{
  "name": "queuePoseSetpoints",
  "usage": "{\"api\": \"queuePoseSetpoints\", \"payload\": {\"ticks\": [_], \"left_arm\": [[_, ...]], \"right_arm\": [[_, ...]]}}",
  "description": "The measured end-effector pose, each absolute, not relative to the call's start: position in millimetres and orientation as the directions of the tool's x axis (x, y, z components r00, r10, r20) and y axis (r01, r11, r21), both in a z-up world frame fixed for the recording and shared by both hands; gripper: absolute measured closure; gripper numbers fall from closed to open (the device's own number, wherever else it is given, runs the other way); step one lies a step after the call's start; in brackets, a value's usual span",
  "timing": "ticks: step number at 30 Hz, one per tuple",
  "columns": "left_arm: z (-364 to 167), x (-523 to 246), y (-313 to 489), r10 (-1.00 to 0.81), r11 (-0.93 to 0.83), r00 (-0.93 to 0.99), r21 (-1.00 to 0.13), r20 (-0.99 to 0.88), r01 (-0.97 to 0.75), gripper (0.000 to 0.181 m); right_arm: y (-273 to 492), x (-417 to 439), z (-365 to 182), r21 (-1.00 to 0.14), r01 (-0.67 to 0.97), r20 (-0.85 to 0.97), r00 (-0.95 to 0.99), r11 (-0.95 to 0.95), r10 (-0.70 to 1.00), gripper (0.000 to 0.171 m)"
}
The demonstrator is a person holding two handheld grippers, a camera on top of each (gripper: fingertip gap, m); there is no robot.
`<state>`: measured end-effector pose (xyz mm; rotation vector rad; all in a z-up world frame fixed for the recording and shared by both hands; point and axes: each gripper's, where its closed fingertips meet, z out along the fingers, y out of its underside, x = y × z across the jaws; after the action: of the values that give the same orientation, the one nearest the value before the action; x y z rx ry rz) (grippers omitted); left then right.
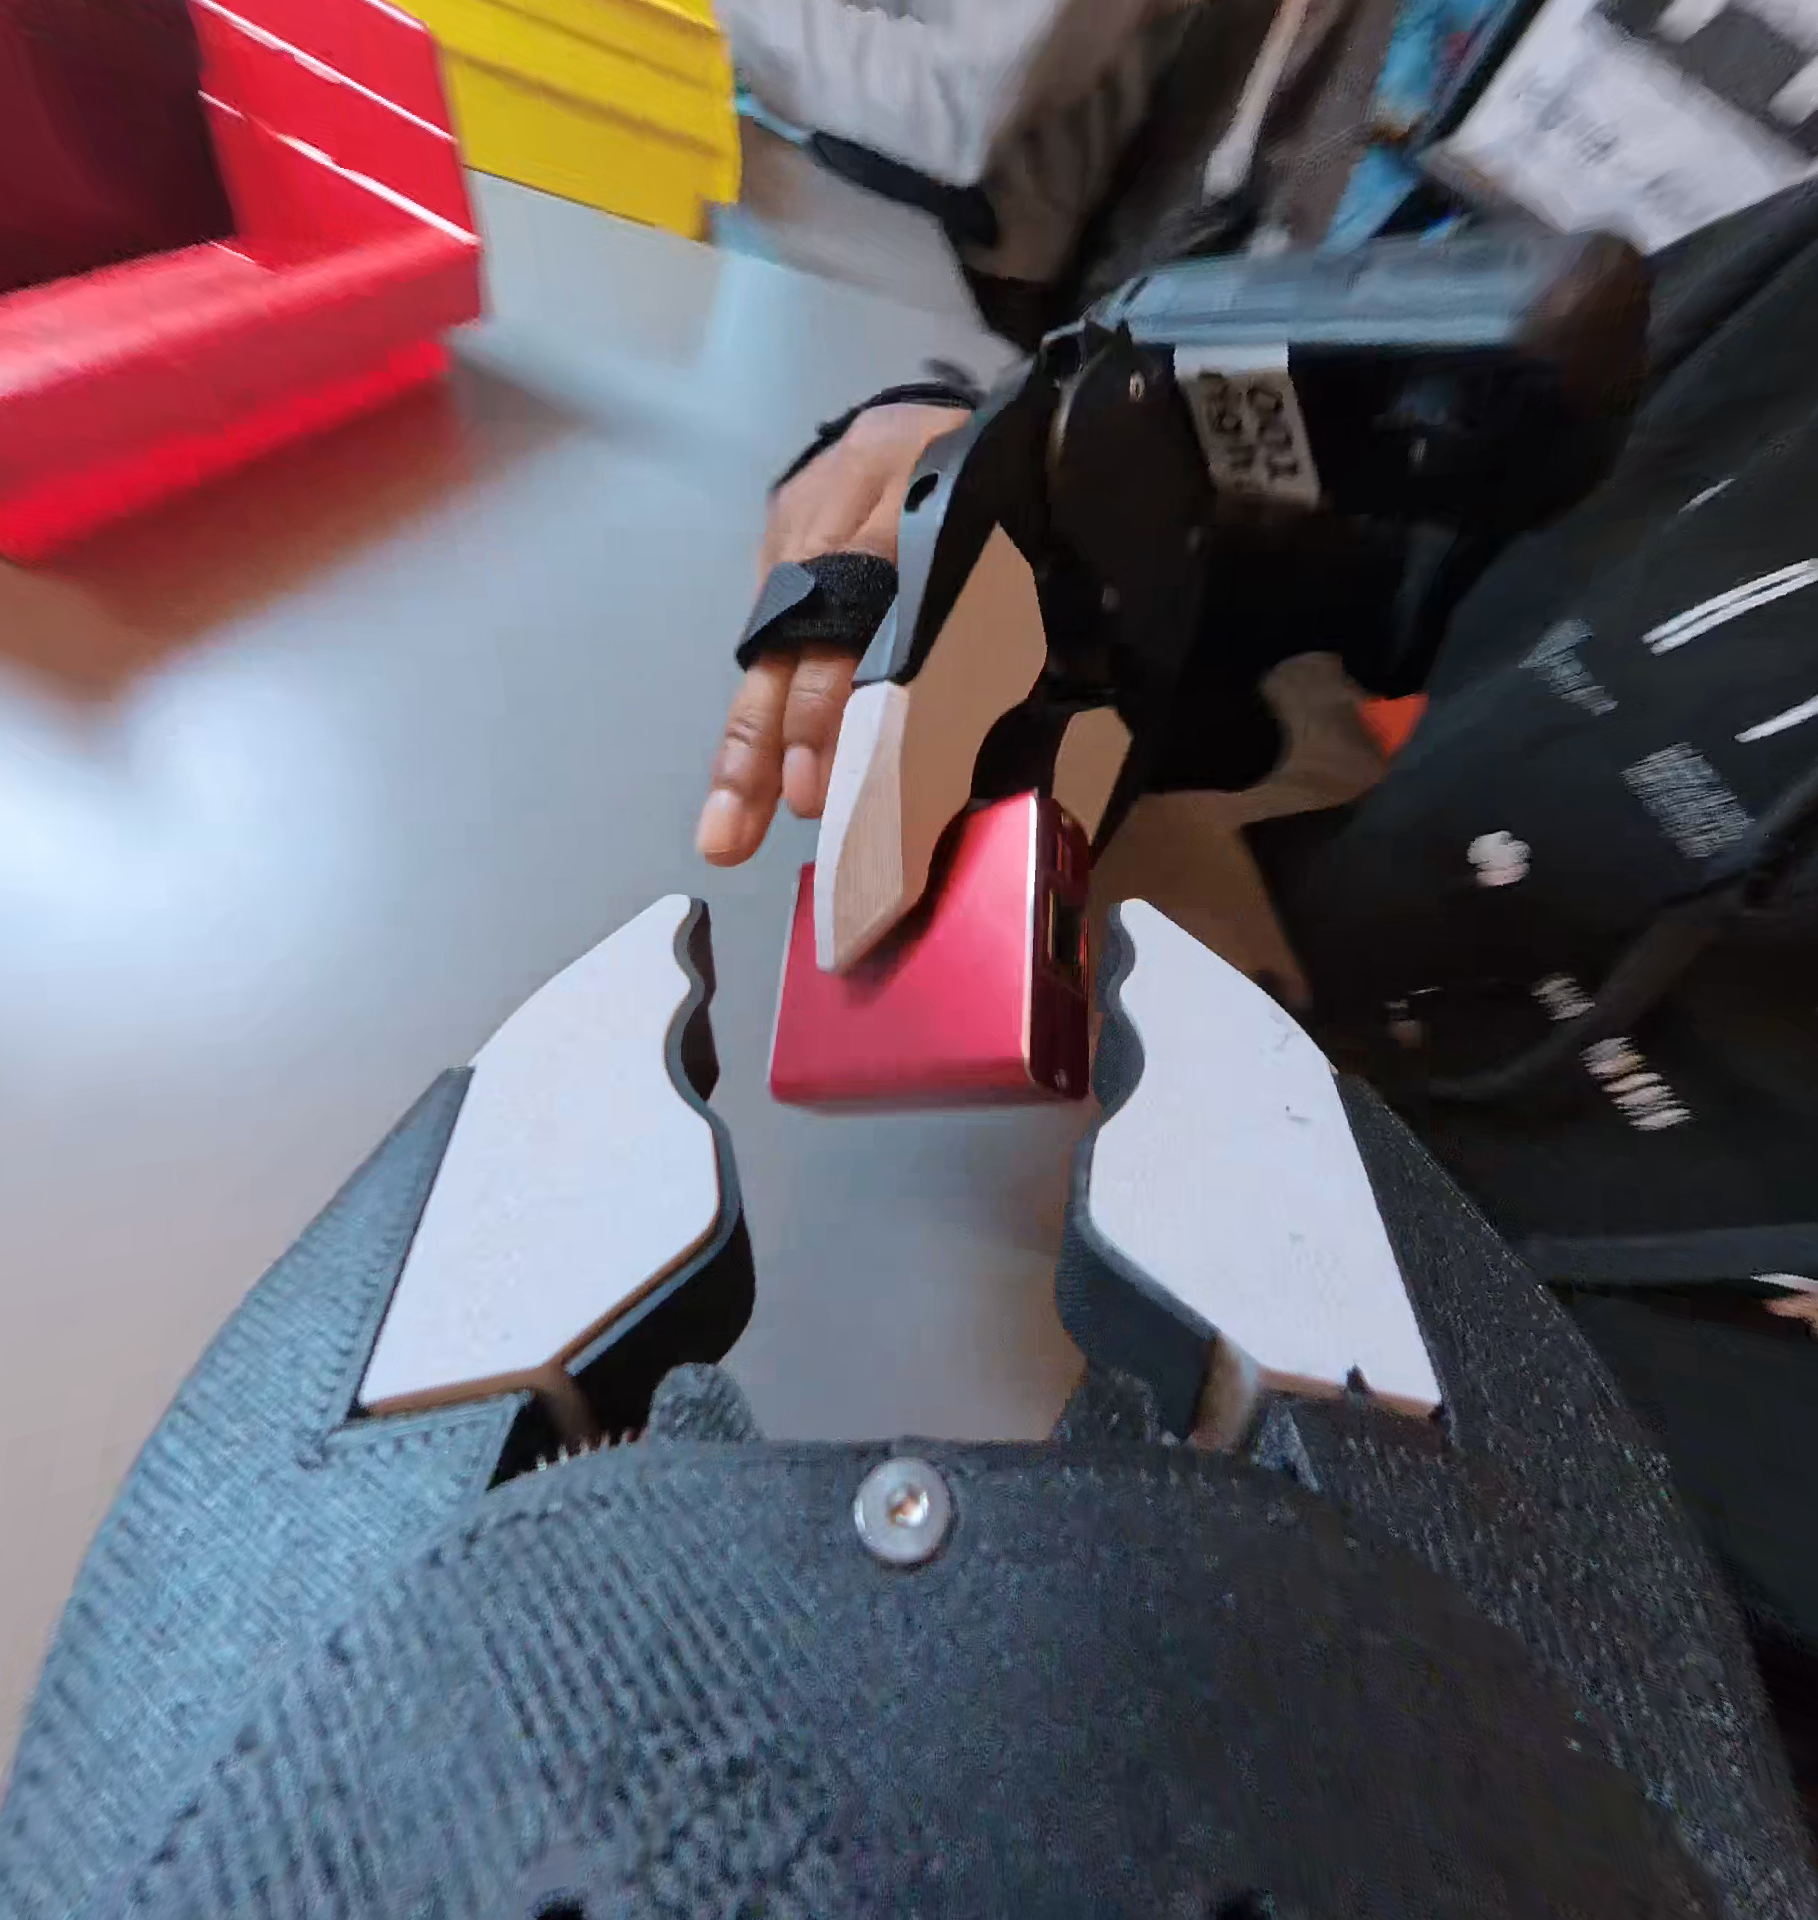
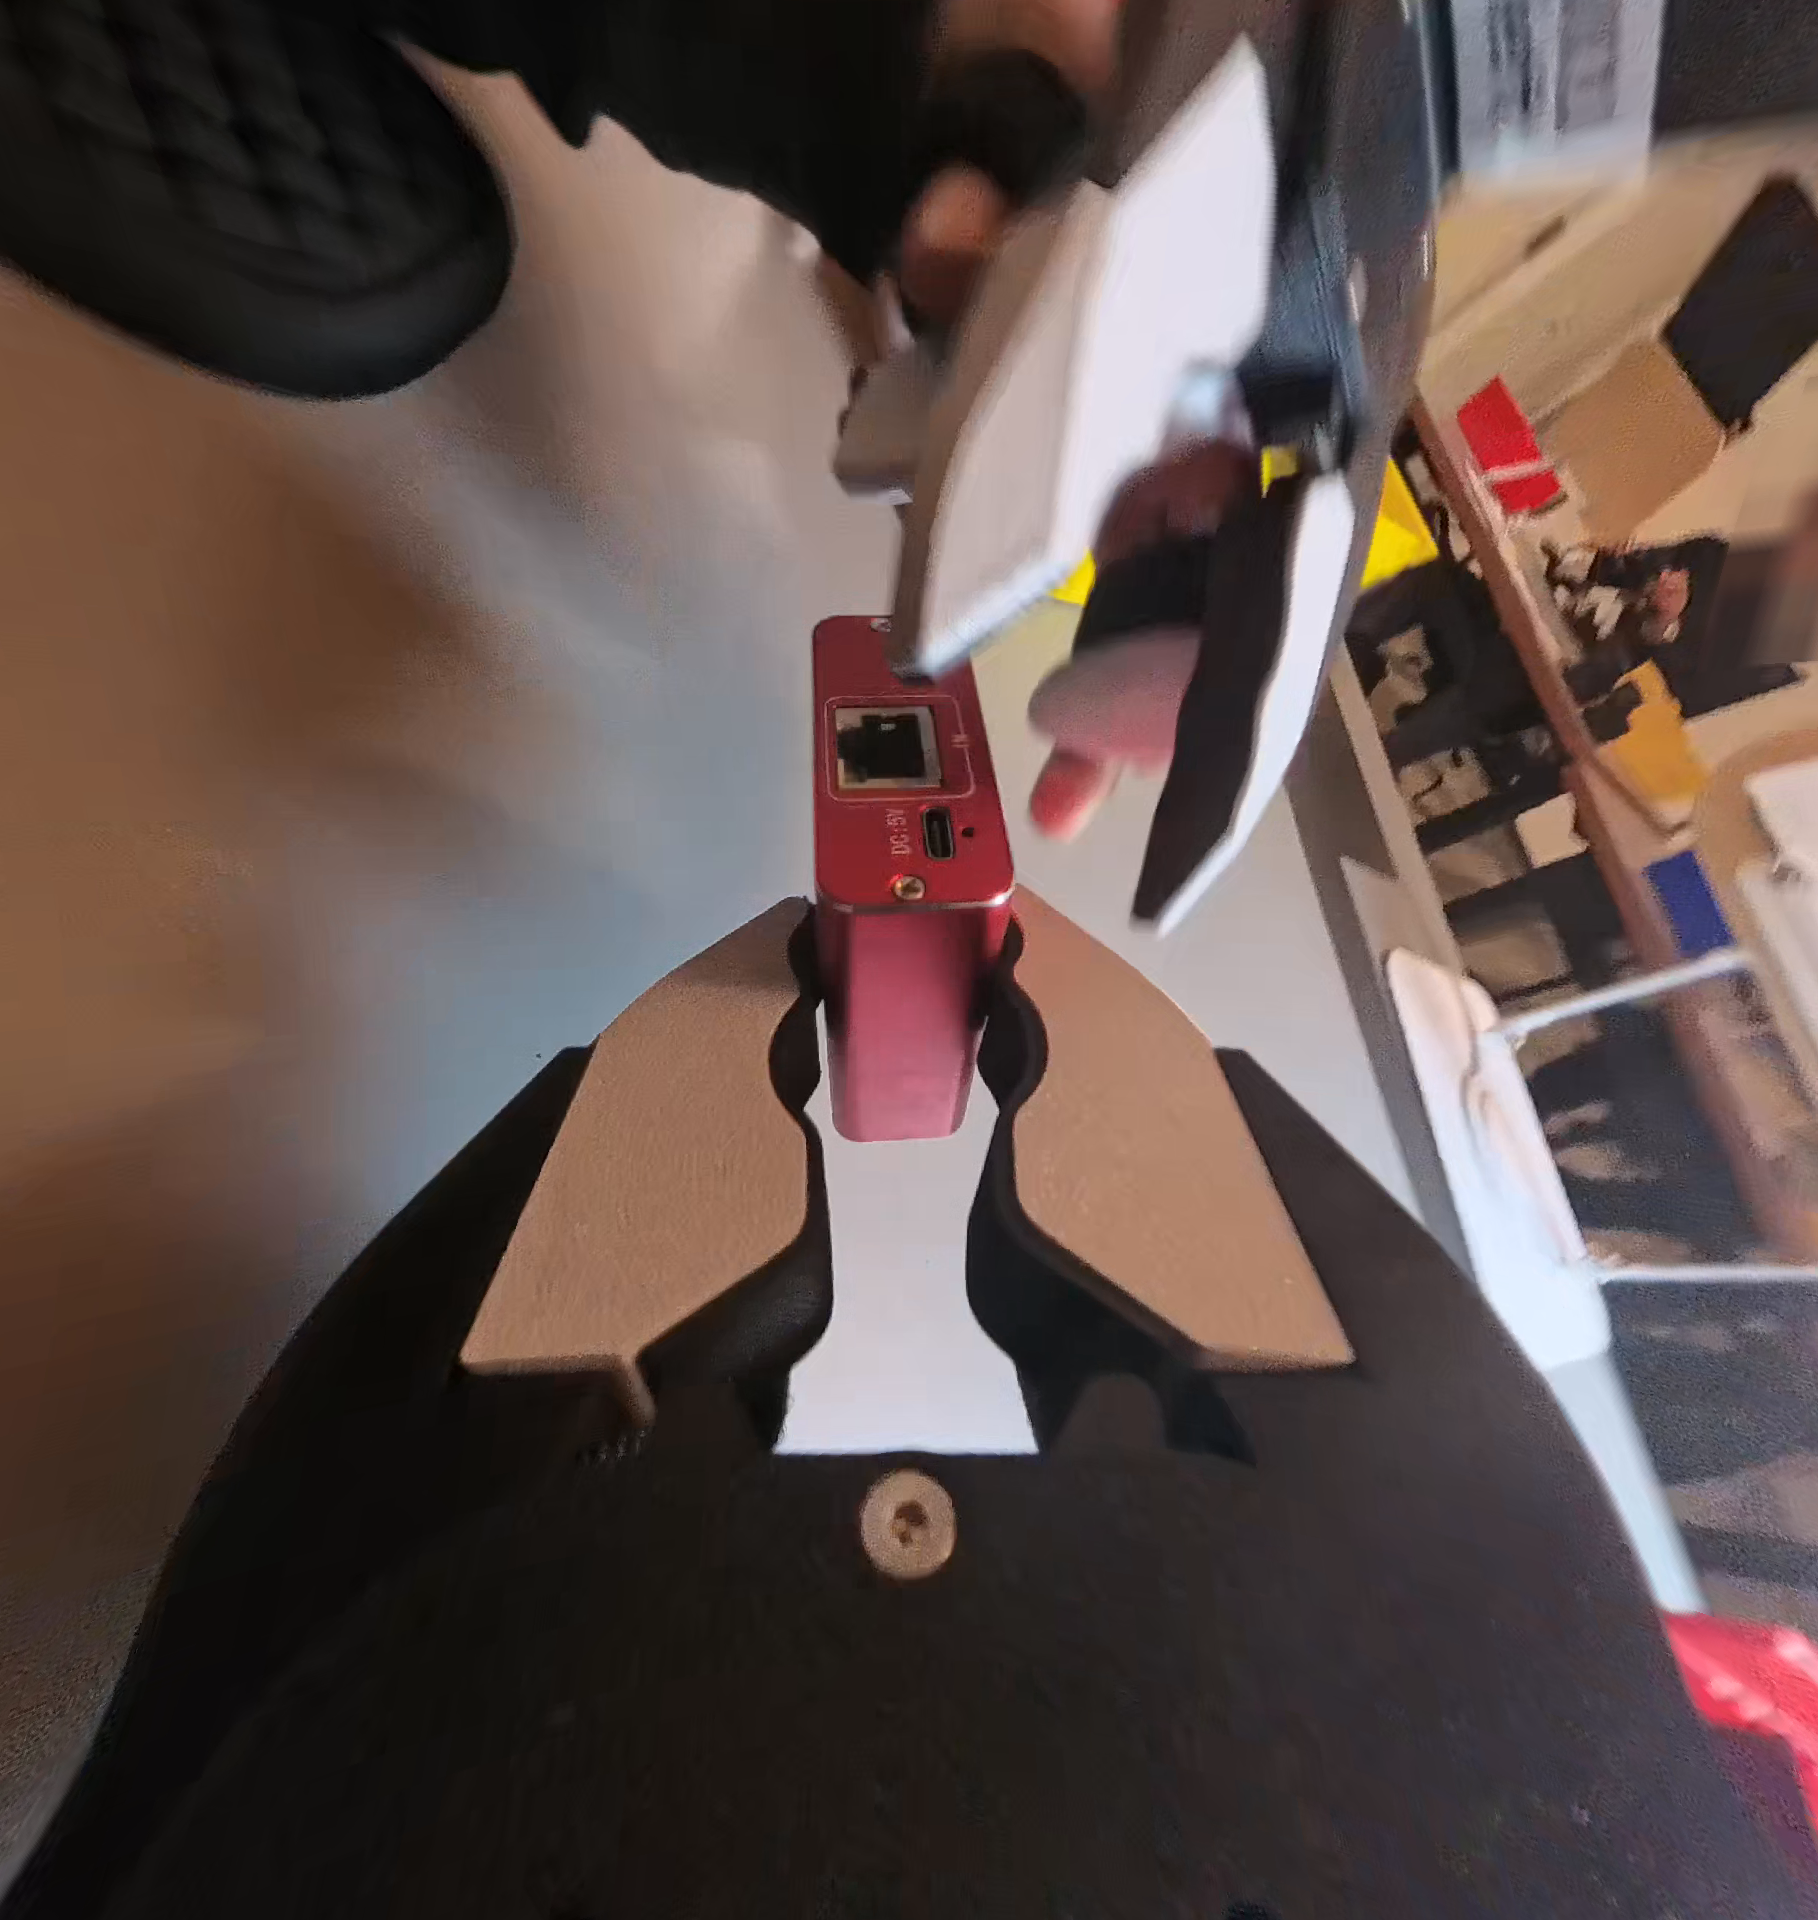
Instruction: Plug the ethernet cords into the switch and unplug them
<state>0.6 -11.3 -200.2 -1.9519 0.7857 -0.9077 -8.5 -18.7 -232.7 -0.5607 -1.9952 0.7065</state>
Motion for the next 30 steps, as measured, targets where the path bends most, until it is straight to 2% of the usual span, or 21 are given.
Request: {"api": "queuePoseSetpoints", "payload": {"ticks": [5, 7, 9, 12, 16, 19, 22, 25, 30], "left_arm": [[-202.9, 5.0, -14.8, -0.751, -0.327, 0.659, -0.841, -0.047, -0.432, 0.12], [-218.6, 0.3, -7.6, -0.69, -0.312, 0.697, -0.789, -0.196, -0.53, 0.137], [-222.6, 1.3, -6.8, -0.672, -0.291, 0.696, -0.773, -0.254, -0.564, 0.153], [-217.1, 4.7, -10.1, -0.671, -0.305, 0.718, -0.815, -0.183, -0.493, 0.153], [-203.3, 6.1, -11.1, -0.653, -0.361, 0.753, -0.907, 0.082, -0.214, 0.154], [-193.4, 4.3, -6.2, -0.626, -0.422, 0.706, -0.905, 0.331, 0.05, 0.154], [-187.1, 4.6, -3.6, -0.617, -0.451, 0.63, -0.868, 0.471, 0.208, 0.154], [-178.3, 9.7, -7.8, -0.662, -0.41, 0.597, -0.886, 0.453, 0.218, 0.154], [-179.1, 16.3, -17.0, -0.685, -0.416, 0.608, -0.901, 0.401, 0.125, 0.146]], "right_arm": [[-4.0, -8.6, -224.3, -0.838, 0.19, 0.387, -0.456, 0.512, 0.802, 0.144], [-7.1, -6.5, -222.1, -0.869, 0.206, 0.311, -0.479, 0.45, 0.821, 0.144], [-9.5, -4.4, -226.8, -0.867, 0.238, 0.275, -0.504, 0.438, 0.819, 0.144], [-13.3, -1.5, -220.2, -0.897, 0.217, 0.229, -0.515, 0.384, 0.826, 0.144], [-12.0, 0.4, -203.5, -0.952, 0.18, 0.126, -0.513, 0.25, 0.849, 0.14], [-6.7, -1.5, -198.4, -0.968, 0.221, -0.014, -0.507, 0.114, 0.862, 0.134], [-7.1, -1.2, -193.0, -0.969, 0.244, -0.165, -0.521, -0.039, 0.837, 0.137], [-13.4, 4.8, -180.6, -0.95, 0.264, -0.294, -0.584, -0.166, 0.756, 0.143], [-20.0, 10.8, -184.5, -0.919, 0.356, -0.366, -0.613, -0.169, 0.7, 0.144]]}}
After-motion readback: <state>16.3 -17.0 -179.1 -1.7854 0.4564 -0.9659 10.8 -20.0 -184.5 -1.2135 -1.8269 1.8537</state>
